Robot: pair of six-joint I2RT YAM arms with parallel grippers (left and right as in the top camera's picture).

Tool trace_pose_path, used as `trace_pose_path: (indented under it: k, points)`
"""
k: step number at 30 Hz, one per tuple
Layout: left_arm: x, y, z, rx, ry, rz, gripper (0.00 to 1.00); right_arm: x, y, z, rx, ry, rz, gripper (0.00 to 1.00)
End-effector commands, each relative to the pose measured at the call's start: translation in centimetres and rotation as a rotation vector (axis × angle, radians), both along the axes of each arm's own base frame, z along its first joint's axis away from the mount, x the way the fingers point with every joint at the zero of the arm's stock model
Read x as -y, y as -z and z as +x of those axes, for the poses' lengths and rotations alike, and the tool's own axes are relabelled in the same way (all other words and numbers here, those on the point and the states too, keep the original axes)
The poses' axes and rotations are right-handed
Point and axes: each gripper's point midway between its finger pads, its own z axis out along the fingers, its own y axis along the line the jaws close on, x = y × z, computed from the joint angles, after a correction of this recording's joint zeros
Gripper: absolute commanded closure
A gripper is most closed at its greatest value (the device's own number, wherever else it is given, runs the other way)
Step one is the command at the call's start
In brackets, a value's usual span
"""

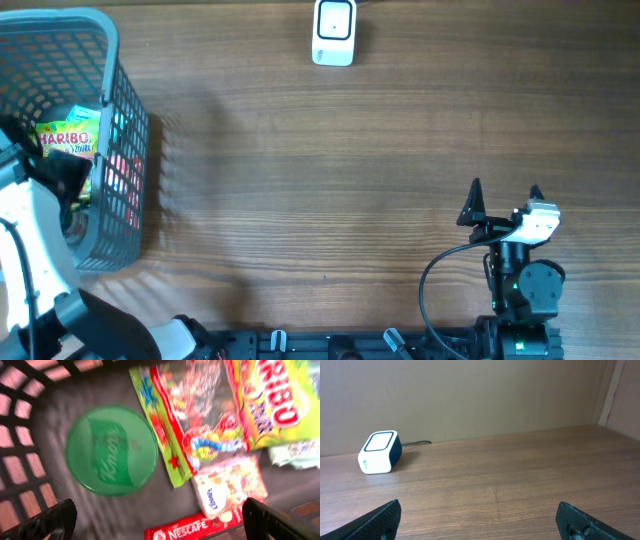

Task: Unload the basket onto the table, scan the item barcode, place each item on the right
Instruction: 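Lower the left gripper onto the green-lidded jar and grasp it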

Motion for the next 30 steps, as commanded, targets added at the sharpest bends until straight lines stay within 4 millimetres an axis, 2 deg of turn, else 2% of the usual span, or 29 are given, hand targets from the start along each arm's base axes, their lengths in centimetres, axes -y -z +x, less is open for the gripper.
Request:
trace_pose_path:
  k: [1, 7, 12, 22, 30]
  points:
    - [-1.5, -0.3, -1.1, -0.036, -0.042, 0.044, 0.00, -0.4, 0.0, 0.0, -0.001, -0.021, -0.008, 0.00]
    - [-2.9, 1.6, -2.9, -0.088, -0.109, -0.004, 0.00, -0.4, 0.0, 0.0, -0.001, -0.021, -0.008, 0.00]
    - [-2.9, 3.7, -3.0, -0.117, -0.117, -0.067, 0.00, -0.4, 0.0, 0.0, -0.001, -0.021, -0.008, 0.00]
    - [-3.6, 7.7, -2.1, -0.164, -0.114, -0.113, 0.00, -0.4, 0.0, 0.0, -0.001, -0.021, -0.008, 0.00]
    - [-5.0, 7.9, -0.5, -0.105, -0.114, -0.066, 0.02, -0.4, 0.0, 0.0, -0.001, -0.021, -0.008, 0.00]
